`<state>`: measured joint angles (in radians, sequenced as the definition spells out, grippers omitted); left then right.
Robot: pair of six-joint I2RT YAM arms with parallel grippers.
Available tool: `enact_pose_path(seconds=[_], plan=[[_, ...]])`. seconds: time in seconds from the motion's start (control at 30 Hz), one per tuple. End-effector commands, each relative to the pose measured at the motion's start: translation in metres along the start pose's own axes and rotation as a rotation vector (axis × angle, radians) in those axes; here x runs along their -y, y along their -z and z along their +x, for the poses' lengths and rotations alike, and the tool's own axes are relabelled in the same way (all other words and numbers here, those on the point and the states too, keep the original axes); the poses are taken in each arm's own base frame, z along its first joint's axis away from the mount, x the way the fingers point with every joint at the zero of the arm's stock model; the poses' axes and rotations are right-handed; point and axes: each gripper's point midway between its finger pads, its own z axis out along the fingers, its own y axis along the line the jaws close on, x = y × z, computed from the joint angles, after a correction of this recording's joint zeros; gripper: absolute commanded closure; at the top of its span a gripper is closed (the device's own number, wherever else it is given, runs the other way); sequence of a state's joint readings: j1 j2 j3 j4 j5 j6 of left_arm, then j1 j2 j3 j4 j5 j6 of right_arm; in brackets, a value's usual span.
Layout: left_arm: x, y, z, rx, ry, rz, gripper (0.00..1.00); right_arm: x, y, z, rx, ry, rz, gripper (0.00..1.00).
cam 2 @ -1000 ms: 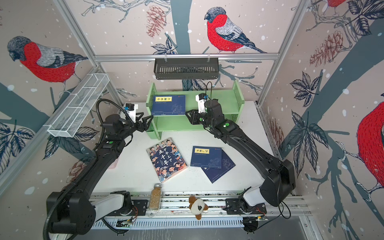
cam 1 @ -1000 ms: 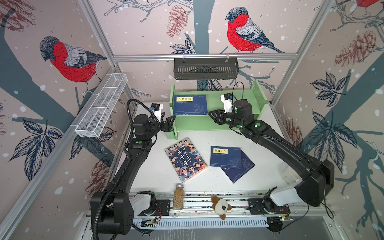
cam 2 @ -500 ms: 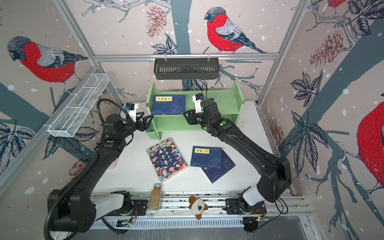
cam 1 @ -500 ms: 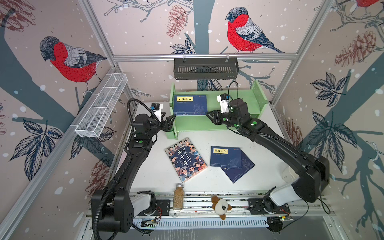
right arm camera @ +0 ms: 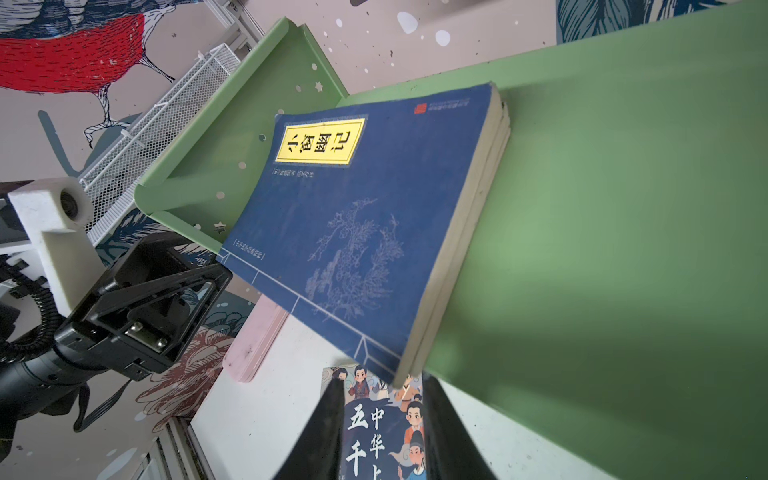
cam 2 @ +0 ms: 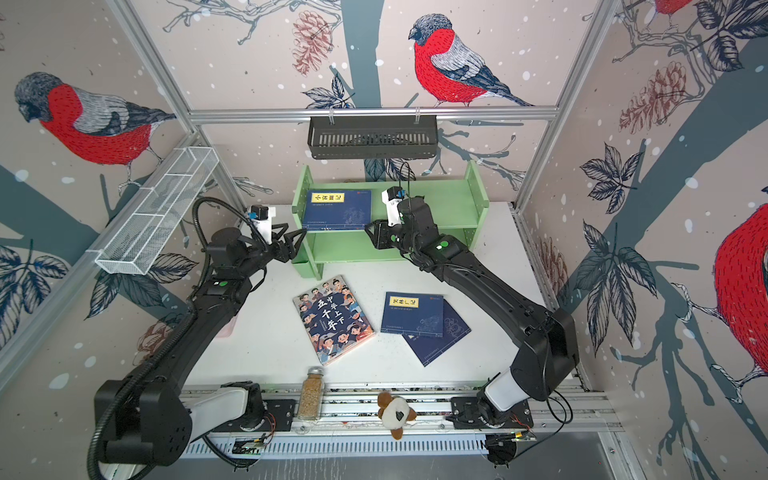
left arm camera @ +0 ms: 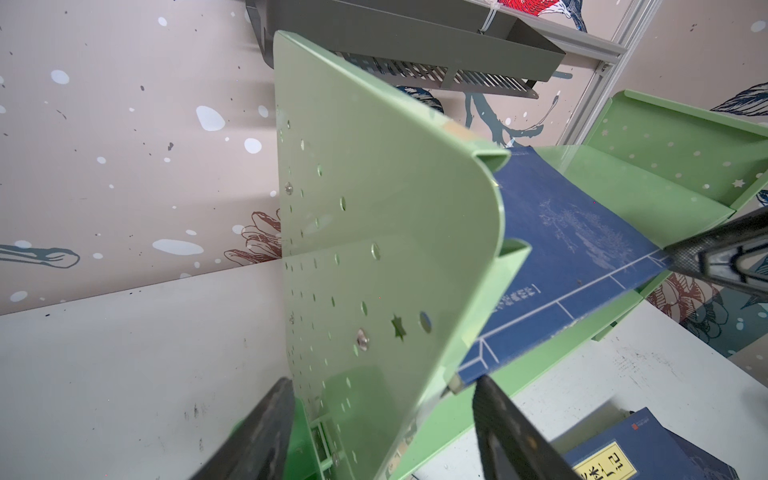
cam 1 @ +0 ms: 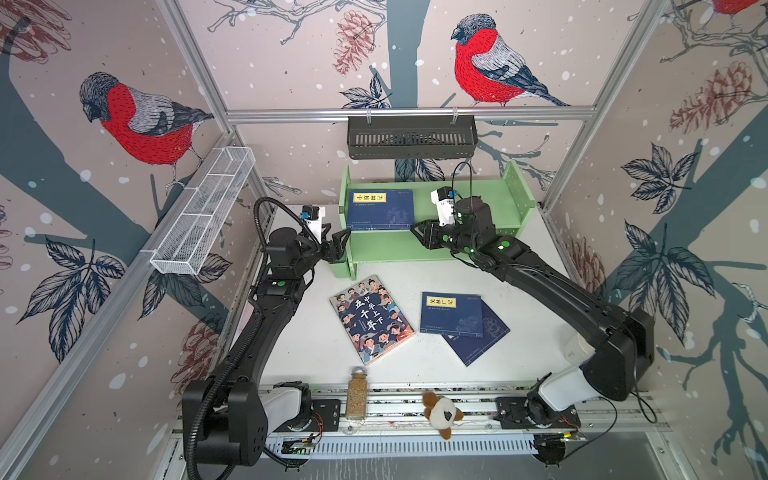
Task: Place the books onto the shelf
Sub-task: 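Push the dark-blue book flat against the shelf back with the right gripper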
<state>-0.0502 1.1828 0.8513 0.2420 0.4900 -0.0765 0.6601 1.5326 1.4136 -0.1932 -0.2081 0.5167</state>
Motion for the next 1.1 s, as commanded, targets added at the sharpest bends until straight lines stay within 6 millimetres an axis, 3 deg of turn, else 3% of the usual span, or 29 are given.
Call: enact_pose_path(seconds=[0.0, 1.07], plan=[[0.002, 0.0, -0.015, 0.052, -0.025, 0.002, 0.32, 0.003, -0.002, -0.001, -0.001, 0.032, 0.033, 0.66], [-0.001, -0.001, -0.016, 0.053, -0.014, -0.007, 0.32, 0.009, -0.02, 0.002, -0.036, 0.125, 0.154, 0.66]])
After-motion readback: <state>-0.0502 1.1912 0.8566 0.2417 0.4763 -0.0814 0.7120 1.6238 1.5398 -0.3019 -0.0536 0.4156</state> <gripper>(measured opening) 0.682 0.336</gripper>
